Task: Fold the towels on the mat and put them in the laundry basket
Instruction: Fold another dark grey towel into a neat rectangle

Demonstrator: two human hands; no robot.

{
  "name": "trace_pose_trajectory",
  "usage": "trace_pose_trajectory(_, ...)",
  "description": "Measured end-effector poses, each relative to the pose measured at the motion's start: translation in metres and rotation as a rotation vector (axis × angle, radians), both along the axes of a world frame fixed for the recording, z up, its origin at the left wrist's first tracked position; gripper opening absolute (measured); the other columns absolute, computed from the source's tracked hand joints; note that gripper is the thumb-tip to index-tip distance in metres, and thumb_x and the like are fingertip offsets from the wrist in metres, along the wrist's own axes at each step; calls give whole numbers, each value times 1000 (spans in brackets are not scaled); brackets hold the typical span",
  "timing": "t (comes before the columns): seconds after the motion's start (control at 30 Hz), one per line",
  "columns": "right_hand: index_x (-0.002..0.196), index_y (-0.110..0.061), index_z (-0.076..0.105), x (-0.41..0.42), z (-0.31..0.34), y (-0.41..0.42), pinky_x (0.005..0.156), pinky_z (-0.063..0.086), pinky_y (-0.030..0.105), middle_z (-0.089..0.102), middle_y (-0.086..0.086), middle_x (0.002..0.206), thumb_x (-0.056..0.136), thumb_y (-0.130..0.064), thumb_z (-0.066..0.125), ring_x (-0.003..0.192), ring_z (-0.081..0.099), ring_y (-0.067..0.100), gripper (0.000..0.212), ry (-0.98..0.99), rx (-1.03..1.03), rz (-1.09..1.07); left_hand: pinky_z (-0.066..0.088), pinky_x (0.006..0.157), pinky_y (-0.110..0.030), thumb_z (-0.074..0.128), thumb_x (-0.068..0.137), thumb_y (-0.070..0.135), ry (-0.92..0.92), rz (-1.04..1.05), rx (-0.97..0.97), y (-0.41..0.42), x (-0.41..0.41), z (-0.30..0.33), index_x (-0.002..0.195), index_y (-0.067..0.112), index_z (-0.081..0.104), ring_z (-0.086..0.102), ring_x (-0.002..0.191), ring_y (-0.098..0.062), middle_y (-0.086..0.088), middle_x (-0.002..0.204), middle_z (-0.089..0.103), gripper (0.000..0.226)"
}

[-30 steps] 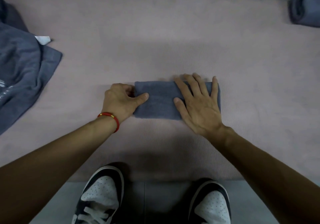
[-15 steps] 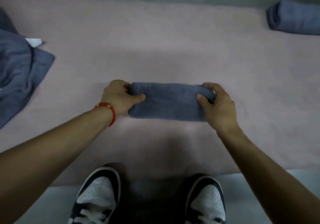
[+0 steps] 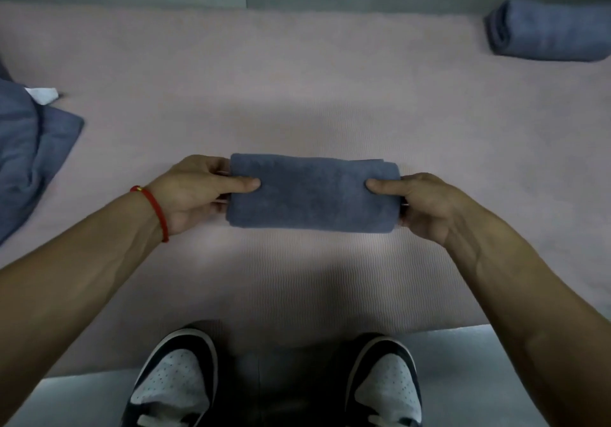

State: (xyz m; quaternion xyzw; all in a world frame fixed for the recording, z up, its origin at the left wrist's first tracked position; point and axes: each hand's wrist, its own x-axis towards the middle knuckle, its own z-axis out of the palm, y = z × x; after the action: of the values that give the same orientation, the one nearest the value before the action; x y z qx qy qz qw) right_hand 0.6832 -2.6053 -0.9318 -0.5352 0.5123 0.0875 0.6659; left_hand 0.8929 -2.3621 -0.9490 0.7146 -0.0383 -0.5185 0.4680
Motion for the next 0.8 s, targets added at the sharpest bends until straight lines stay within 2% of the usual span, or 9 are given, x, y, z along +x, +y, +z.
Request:
trace_pose_trajectory(0.1,109,-8,71,-7,4,-13,73,61,28,78,4,102,85,-16,76,88,76,16,26,-82,47,-58,58,92,-36,76,75,18,47,-48,-77,-15,0,11,125,9,65,70,110,-23,-7,118,73,52)
trace_pose_trajectory(0.23,124,-12,67,-12,11,-45,94,57,40,76,3,115,85,-26,77,108,72,23,44,-141,2,-111,59,85,-28,69,85,16,123,-85,-138,-59,7,29,128,9,63,70,110,-20,-7,120,72,44)
trace_pose_trajectory(0.4,124,-15,67,-6,20,-124,92,58,51,76,2,114,74,-43,83,108,72,26,59,-206,-139,-266,57,90,-29,60,93,19,154,-130,-219,-147,22,42,127,3,63,68,114,-22,-11,122,71,38)
trace_pose_trajectory(0.5,118,-12,68,12,20,-175,86,61,48,76,4,111,80,-43,82,103,72,26,51,-243,-229,-370,60,79,-27,67,89,25,66,-154,-205,-217,32,33,124,3,65,71,105,-22,-12,117,73,42)
trace_pose_trajectory(0.57,117,-8,68,29,18,-211,85,61,48,76,7,111,85,-35,80,103,72,27,43,-274,-284,-432,60,71,-28,68,90,26,-17,-106,-207,-265,45,22,122,1,66,73,94,-21,-15,116,72,41)
trace_pose_trajectory(0.63,118,-7,69,48,13,-244,89,59,52,75,9,112,81,-25,79,107,71,29,42,-342,-312,-456,61,73,-33,69,92,26,-75,-37,-231,-306,60,9,115,4,68,70,93,-25,-16,110,73,32)
trace_pose_trajectory(0.67,117,-8,69,57,11,-259,92,58,51,75,9,111,77,-22,76,107,70,29,43,-354,-336,-459,59,73,-35,69,92,27,-112,-17,-229,-324,66,3,106,8,70,68,90,-26,-12,100,74,24)
trace_pose_trajectory(0.73,108,-13,66,77,4,-284,94,57,40,71,2,102,82,-20,73,103,65,22,28,-305,-459,-450,56,62,-33,70,93,31,-200,20,-201,-355,76,-7,88,16,66,63,75,-26,-7,83,69,16)
trace_pose_trajectory(0.8,111,-18,60,99,-2,-304,94,52,32,64,-3,103,93,-21,67,104,58,19,20,-224,-612,-398,54,51,-26,71,92,31,-275,87,-165,-378,83,-16,84,16,63,62,67,-21,-5,80,66,19)
